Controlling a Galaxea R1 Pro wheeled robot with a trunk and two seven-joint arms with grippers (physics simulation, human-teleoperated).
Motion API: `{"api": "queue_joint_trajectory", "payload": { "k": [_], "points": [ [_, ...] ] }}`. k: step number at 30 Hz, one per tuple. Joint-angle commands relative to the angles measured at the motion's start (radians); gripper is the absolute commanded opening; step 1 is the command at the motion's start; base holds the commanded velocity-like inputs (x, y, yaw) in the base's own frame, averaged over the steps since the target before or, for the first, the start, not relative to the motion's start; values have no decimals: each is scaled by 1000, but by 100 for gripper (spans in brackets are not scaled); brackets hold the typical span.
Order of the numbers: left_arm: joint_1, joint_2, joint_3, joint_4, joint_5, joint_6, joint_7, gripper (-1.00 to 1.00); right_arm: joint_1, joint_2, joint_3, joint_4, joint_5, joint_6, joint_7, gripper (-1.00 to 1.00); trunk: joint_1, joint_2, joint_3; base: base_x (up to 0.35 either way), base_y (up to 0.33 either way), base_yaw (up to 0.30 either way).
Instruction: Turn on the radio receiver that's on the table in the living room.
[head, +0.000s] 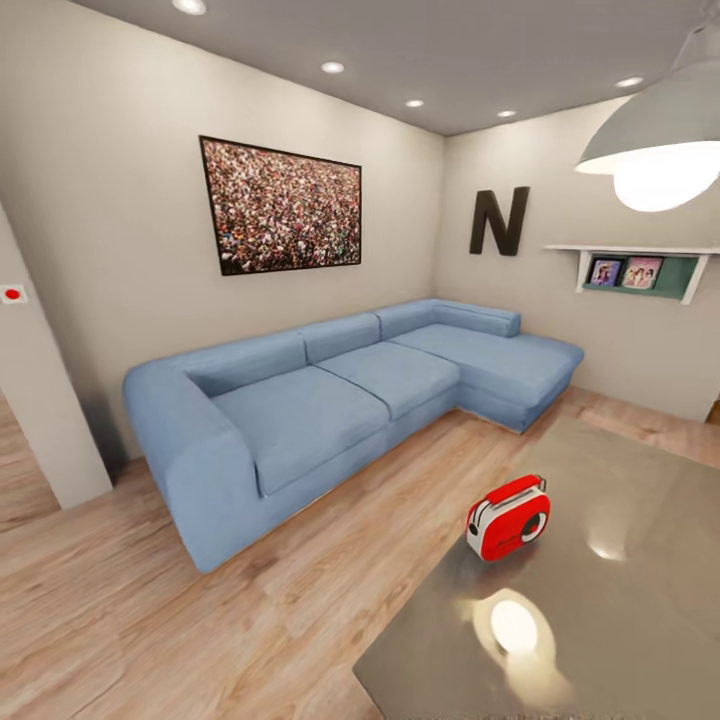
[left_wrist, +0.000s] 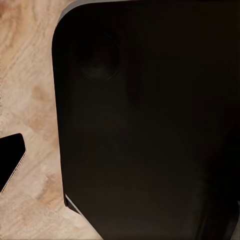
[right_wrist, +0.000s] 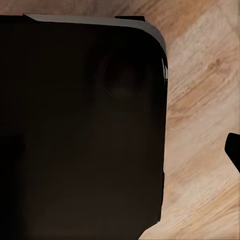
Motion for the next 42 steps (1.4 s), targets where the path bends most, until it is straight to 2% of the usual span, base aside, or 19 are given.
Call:
{"api": "queue_joint_trajectory", "payload": {
  "k": [1,22,30,42],
  "points": [
    [0,0,0,0,0,0,0,100,0,0,0,0,0,0,0,100,0,0,0,0,0,-283],
    [0,-1,2,0,0,0,2,100,0,0,0,0,0,0,0,100,0,0,0,0,0,-282],
    [0,-1,0,1,0,3,-2,100,0,1,-1,0,0,1,0,100,0,0,0,28,55,-57],
    [0,0,-4,1,0,10,-4,100,0,1,0,0,0,2,0,100,0,0,0,237,238,-1]
  ]
}}
